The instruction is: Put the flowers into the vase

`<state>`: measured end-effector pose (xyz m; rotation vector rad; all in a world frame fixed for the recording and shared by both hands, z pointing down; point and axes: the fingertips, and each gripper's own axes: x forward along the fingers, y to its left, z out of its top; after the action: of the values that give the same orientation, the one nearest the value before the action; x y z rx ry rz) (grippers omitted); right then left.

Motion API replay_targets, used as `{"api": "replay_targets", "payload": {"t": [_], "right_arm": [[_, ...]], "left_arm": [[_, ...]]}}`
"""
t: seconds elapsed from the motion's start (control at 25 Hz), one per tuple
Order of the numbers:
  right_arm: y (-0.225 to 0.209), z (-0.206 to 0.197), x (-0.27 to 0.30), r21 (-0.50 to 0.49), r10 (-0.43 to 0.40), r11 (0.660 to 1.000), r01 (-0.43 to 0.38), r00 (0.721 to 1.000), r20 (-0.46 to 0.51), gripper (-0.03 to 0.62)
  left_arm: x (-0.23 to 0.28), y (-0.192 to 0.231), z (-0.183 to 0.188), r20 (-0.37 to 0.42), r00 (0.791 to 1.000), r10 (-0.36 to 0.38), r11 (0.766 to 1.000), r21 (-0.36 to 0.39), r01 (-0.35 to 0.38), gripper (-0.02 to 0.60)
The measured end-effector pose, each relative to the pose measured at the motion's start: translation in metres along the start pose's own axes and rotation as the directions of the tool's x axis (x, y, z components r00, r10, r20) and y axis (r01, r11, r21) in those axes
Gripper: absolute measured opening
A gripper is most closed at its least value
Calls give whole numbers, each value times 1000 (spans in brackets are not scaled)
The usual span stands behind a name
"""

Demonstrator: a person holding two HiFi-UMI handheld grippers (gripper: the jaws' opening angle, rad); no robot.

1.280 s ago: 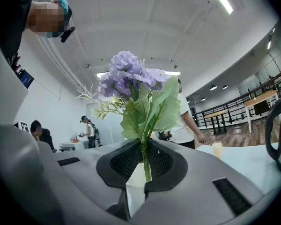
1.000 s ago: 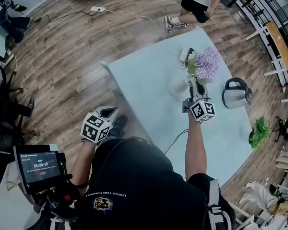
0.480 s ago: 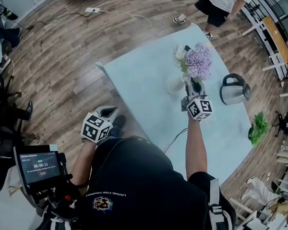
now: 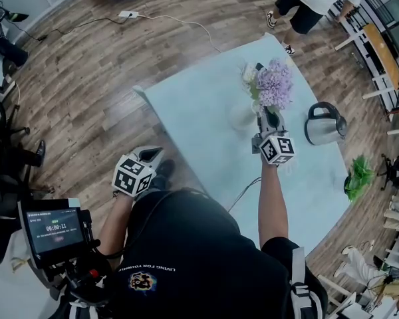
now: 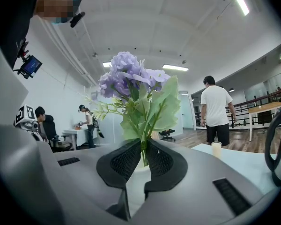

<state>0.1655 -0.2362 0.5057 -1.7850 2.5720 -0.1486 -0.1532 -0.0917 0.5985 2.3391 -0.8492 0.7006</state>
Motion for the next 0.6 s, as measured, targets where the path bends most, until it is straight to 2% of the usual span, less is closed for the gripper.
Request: {"api": "replay_targets", "payload": {"t": [0.6], "right_arm": [[-2,-5,8,-17,32,999,-33,996,-86,49]], "left_arm": [[-1,8,6,20,1000,17,1000,-4,-17,8]]}}
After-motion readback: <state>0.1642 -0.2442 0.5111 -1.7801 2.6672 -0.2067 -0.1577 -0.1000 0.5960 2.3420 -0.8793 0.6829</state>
